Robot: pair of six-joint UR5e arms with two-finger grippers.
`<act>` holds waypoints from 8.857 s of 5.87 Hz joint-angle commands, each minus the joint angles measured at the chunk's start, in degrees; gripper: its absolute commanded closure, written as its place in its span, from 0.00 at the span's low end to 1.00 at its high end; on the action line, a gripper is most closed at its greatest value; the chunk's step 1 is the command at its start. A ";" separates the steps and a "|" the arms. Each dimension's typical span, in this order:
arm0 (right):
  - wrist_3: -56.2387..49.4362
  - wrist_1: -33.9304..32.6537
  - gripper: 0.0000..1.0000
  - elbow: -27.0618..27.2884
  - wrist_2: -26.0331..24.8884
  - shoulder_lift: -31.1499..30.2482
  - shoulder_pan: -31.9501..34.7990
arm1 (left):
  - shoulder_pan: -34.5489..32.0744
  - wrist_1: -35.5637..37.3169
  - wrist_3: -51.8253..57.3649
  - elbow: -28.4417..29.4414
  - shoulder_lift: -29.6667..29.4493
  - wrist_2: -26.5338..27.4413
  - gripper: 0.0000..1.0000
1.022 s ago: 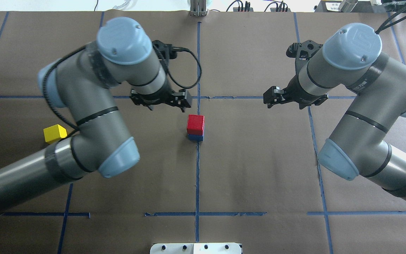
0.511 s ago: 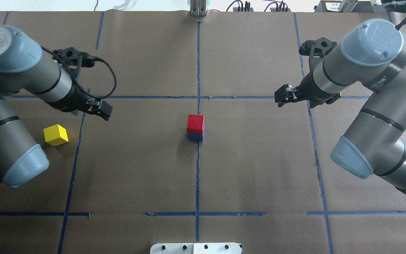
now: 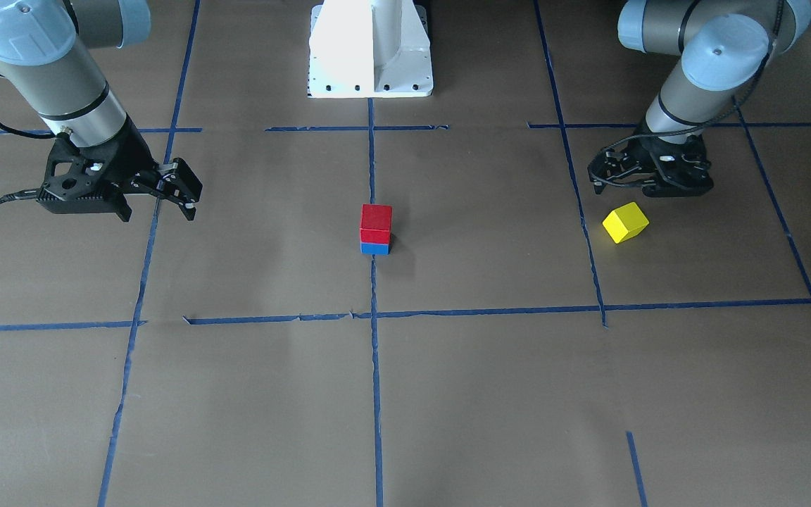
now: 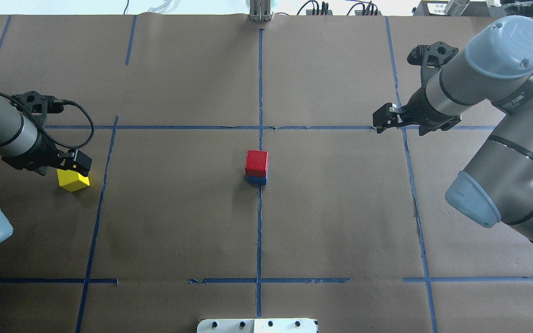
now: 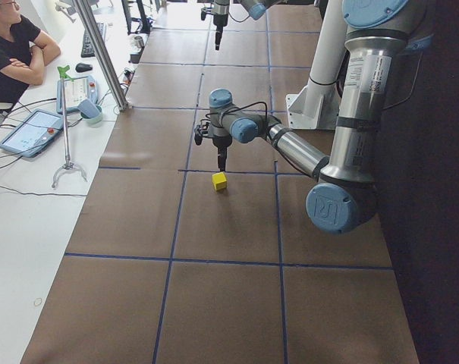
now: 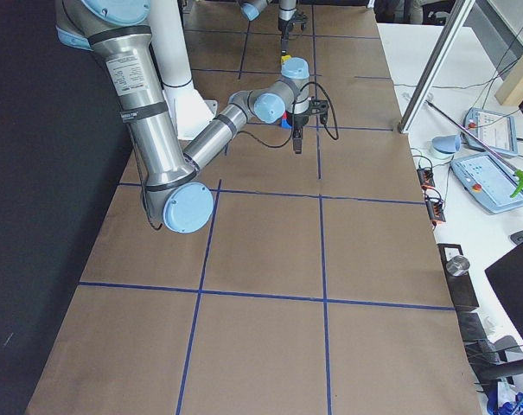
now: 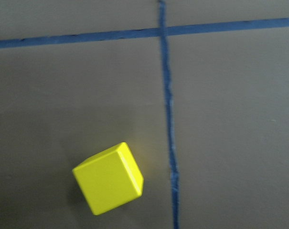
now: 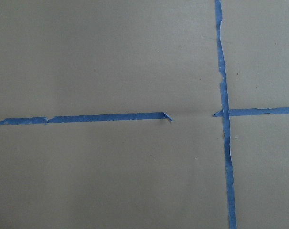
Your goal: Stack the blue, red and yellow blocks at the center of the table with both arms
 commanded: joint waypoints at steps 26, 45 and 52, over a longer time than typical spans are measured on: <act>-11.99 -0.09 0.00 1.76 5.62 -6.73 7.23 | 13.17 11.47 -13.99 26.82 -49.52 7.62 1.00; -11.29 -0.01 0.00 1.23 5.27 -5.94 6.52 | 15.29 12.43 -14.43 23.68 -48.90 8.85 0.00; -21.97 -0.80 0.00 1.32 7.29 -9.61 13.35 | -1.52 14.02 12.55 -4.89 -16.63 0.91 0.00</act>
